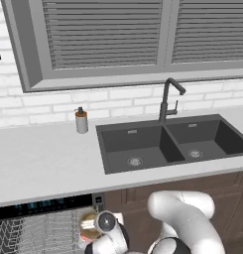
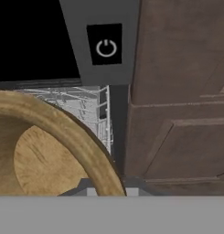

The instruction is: Pick up the cup and bowl from the counter, place them in the dishwasher, and close the dishwasher door.

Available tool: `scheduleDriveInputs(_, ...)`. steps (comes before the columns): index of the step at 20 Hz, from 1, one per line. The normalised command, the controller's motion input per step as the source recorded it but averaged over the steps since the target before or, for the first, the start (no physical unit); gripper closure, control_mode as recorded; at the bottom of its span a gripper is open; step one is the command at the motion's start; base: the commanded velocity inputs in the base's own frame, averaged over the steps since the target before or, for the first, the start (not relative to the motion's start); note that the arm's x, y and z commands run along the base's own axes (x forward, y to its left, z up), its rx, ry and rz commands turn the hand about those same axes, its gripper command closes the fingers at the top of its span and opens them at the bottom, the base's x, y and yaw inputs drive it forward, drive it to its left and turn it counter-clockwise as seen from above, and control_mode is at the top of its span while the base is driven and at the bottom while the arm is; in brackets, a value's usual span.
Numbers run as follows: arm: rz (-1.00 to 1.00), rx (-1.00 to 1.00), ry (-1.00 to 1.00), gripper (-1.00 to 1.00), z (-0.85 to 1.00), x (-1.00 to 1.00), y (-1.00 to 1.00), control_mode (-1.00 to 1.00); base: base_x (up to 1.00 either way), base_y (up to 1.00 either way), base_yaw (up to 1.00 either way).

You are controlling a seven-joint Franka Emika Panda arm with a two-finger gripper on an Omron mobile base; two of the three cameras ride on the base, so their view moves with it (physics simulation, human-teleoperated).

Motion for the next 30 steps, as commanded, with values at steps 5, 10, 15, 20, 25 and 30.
scheduleDriveInputs(5,-0.07,0.05,0.00,1.00,-0.17,0.28,0.35,-1.00,0.00,0.00,0.00)
scheduleDriveInputs(10,-0.03,0.03,0.00,1.00,-0.32,0.15,0.47,-1.00,0.00,0.00,0.00)
scheduleDriveInputs(15,-0.02,0.00,0.00,1.00,-0.34,0.09,0.53,-1.00,0.00,0.00,0.00)
scheduleDriveInputs(20,-0.04,0.00,0.00,1.00,-0.34,0.19,0.36,-1.00,0.00,0.00,0.00)
scheduleDriveInputs(25,-0.05,0.00,0.00,1.00,-0.34,0.22,0.33,-1.00,0.00,0.00,0.00)
scheduleDriveInputs(30,-0.05,0.00,0.00,1.00,-0.27,0.26,0.35,-1.00,0.00,0.00,0.00)
